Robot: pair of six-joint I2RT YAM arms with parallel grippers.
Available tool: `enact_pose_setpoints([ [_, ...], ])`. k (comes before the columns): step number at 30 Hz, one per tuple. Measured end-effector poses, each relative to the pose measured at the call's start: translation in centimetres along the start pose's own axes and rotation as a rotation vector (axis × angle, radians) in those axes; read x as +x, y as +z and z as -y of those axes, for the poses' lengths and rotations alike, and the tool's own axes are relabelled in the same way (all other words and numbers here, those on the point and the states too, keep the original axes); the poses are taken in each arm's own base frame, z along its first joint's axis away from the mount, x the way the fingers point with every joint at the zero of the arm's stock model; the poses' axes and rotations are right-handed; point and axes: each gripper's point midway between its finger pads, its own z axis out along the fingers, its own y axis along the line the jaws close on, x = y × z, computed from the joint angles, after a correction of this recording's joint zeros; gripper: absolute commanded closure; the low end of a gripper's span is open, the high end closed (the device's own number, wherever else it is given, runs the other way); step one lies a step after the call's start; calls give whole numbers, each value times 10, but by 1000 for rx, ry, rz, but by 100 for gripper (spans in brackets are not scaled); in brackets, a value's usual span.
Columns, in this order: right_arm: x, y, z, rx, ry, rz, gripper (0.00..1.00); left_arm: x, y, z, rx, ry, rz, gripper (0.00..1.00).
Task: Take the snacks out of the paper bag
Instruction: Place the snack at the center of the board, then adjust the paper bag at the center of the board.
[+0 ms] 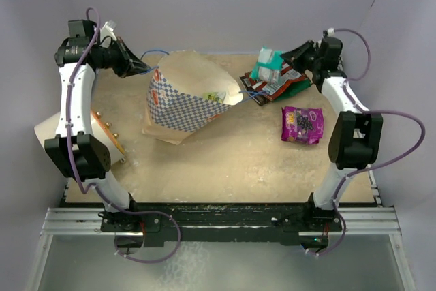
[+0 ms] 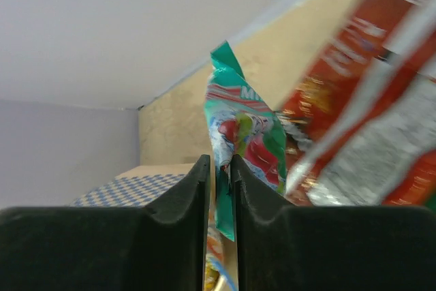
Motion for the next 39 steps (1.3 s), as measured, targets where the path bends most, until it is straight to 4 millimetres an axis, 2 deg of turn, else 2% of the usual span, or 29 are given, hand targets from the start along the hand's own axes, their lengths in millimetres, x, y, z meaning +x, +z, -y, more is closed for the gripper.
enact_pose_setpoints([
  [2,7,-1,41,71,47,-13,56,4,1,2,9,3,-10,100],
  [3,12,-3,69,126,64,-26,51,7,1,4,13,5,-16,100],
  [5,20,-9,104,210,80,-43,40,9,1,6,17,10,-18,100],
  [6,24,-15,119,253,80,-53,36,11,0,8,20,16,-18,100],
  [8,21,-25,135,317,47,-46,32,14,-2,13,27,30,-17,100],
  [10,15,-35,130,334,-17,-38,29,20,-6,20,37,51,-14,100],
  [11,12,-41,121,329,-55,-39,26,22,-7,23,42,62,-15,100],
  [14,-2,-56,80,274,-187,-23,23,36,-11,37,65,115,-20,100],
  [16,-1,-64,56,221,-266,-28,22,43,-11,44,75,134,-31,100],
  [17,6,-67,43,185,-305,-49,20,47,-12,47,79,148,-33,100],
  [19,31,-70,17,93,-388,-127,10,56,-17,52,87,173,-35,100],
  [20,47,-69,7,55,-419,-169,4,58,-20,53,88,181,-32,100],
  [23,101,-70,-12,-38,-499,-303,0,66,-30,55,84,206,-18,100],
  [26,149,-74,-12,-73,-548,-428,0,73,-37,56,82,215,-7,100],
  [28,166,-79,-1,-57,-565,-483,0,75,-40,57,84,218,-5,100],
  [35,165,-86,47,141,-543,-496,0,74,-40,58,86,223,2,100],
  [39,160,-84,57,211,-486,-466,0,74,-40,58,86,223,3,100],
])
